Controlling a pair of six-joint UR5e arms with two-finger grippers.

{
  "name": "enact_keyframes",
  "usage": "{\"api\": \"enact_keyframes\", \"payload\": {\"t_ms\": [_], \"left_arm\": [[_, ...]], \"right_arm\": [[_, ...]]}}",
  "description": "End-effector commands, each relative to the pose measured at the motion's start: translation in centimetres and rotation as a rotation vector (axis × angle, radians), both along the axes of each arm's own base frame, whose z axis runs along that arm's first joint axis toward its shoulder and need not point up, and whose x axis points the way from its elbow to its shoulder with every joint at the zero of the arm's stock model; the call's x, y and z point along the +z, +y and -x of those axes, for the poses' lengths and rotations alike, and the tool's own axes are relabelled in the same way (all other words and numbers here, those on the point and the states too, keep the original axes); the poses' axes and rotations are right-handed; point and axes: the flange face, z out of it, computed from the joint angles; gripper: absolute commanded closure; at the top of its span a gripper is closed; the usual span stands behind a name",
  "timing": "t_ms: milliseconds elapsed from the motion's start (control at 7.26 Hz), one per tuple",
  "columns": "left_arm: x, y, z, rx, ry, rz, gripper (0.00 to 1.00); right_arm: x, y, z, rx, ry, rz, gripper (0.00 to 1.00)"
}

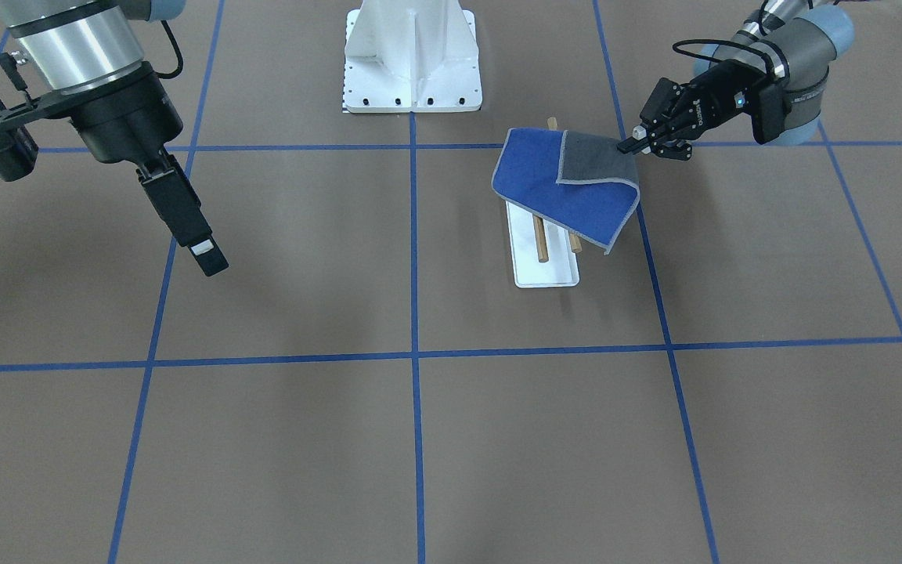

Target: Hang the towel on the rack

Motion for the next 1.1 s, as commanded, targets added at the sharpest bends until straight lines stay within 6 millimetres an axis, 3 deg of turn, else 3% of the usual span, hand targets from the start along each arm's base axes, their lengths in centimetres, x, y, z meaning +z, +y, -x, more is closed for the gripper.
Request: {"api": "enact_keyframes", "payload": {"t_ms": [0, 138, 413, 964], "left_arm": [[-0.3, -0.3, -0.5, -0.016, 0.012, 0.009, 1.00], [-0.1, -0.4, -0.6, -0.021, 0.011, 0.013, 1.00], [0.1, -0.5, -0.6, -0.028, 0.007, 0.016, 0.02], [1.0, -1.3, 0.9, -0.092, -0.012, 0.047, 0.01]], "right_arm": [[0.0, 0.0, 0.0, -0.001, -0.001, 0.001, 0.00], [0.1, 0.0, 0.0, -0.001, -0.001, 0.003, 0.00], [0.0, 0.0, -0.1, -0.001, -0.005, 0.003, 0.00], [-0.2, 0.0, -0.4, 0.003, -0.009, 0.001, 0.00]]}}
